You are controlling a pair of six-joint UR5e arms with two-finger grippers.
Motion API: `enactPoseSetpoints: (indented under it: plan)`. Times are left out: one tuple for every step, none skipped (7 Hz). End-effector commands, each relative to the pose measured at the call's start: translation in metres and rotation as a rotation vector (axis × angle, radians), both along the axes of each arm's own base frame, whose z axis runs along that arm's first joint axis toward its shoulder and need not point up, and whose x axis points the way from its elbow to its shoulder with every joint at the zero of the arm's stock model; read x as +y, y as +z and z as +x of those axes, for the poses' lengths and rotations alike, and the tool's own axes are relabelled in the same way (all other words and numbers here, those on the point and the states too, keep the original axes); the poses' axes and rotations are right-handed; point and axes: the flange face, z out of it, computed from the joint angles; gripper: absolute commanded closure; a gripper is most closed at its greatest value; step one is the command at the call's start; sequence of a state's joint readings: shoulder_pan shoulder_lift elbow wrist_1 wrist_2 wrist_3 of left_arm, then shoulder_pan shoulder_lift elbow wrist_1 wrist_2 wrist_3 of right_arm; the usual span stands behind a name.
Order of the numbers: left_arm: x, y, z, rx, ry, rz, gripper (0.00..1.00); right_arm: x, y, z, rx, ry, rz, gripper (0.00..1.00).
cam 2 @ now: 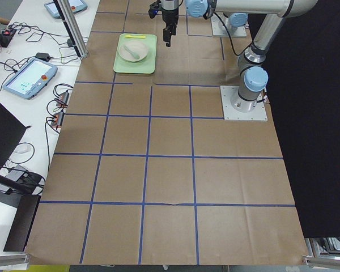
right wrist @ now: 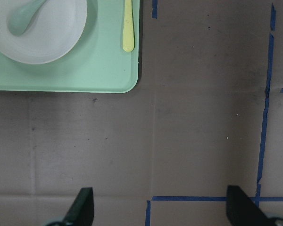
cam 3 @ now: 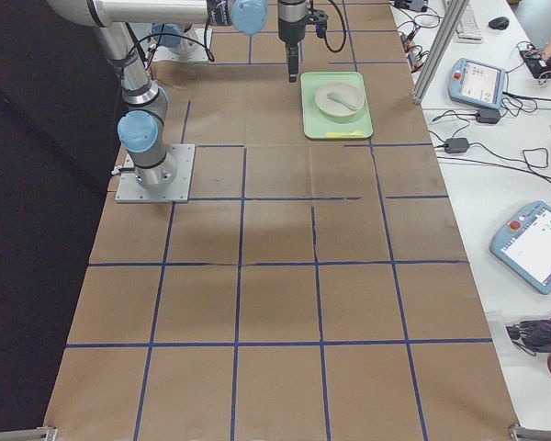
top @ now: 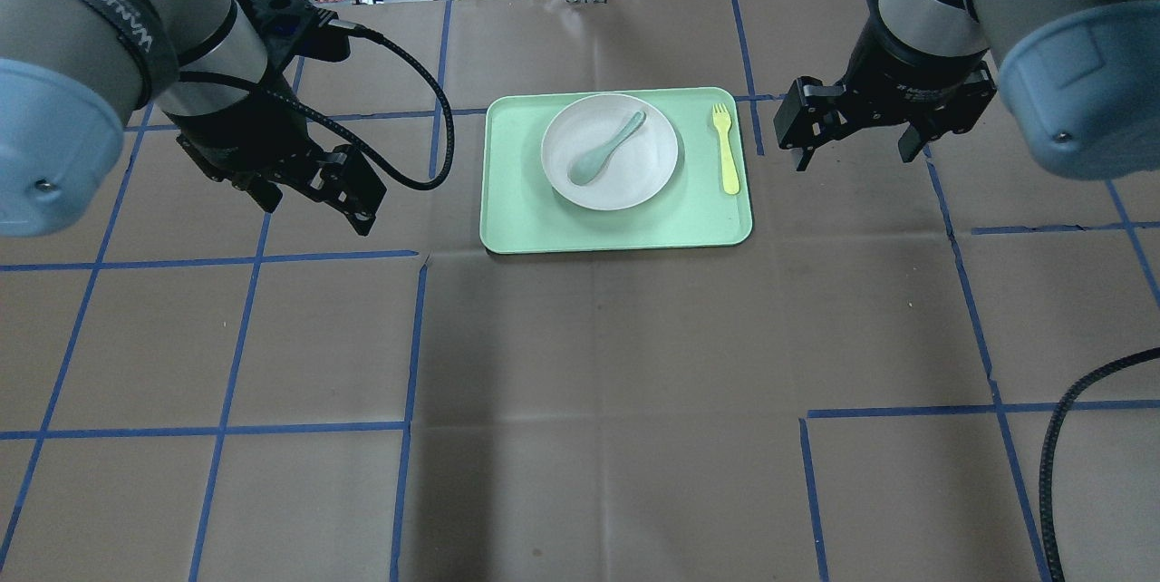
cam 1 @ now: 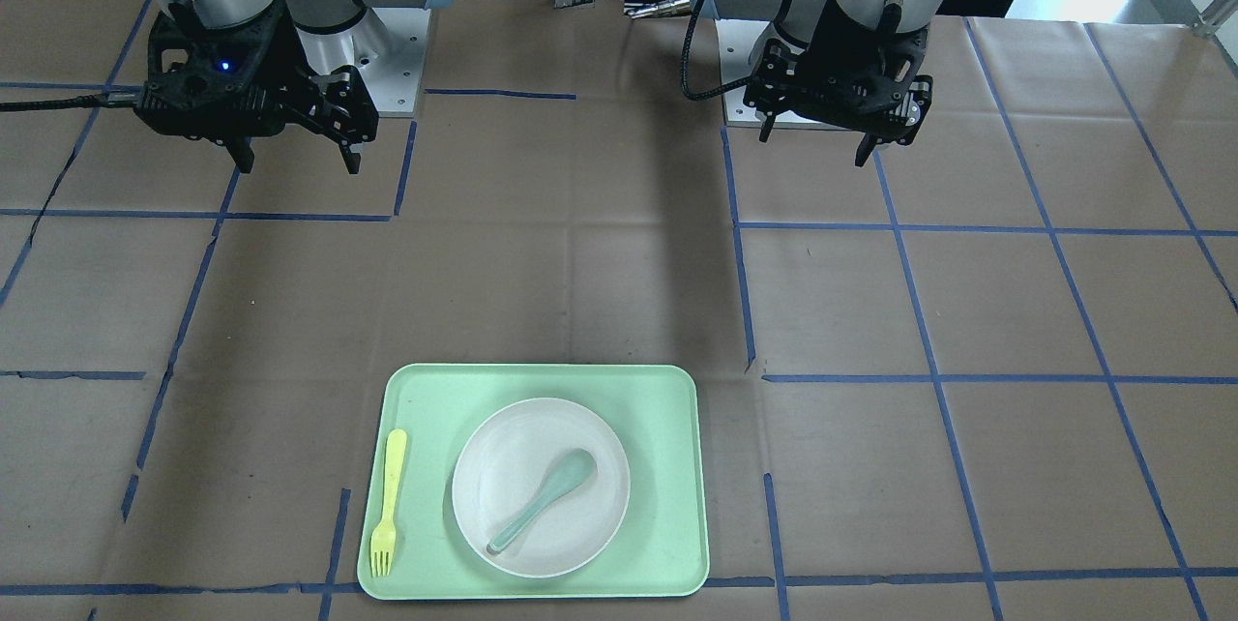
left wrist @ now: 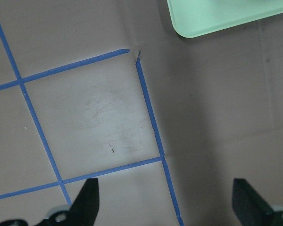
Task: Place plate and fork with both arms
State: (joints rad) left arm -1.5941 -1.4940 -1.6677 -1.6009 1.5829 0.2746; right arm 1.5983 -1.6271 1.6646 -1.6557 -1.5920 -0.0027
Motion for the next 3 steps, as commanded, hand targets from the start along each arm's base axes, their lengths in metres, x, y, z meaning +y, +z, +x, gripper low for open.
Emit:
enactPoseSetpoints:
  plan:
    - [-0.0020,0.0055,0.0157,0.003,0.032,-0.016,0.01,0.0004,-0.0005,-0.0003,0.003,0.000,0.001,0.00]
    - [-0.0007,0.0082,0.0174,0.007,0.056,-0.023,0.01,0.0007,0.0010,0.0000,0.000,0.000,-0.002,0.00]
    - [-0.0030,0.0126,0.0181,0.007,0.084,-0.056,0.01,0.0004,-0.0005,0.0000,0.000,0.000,0.001,0.00]
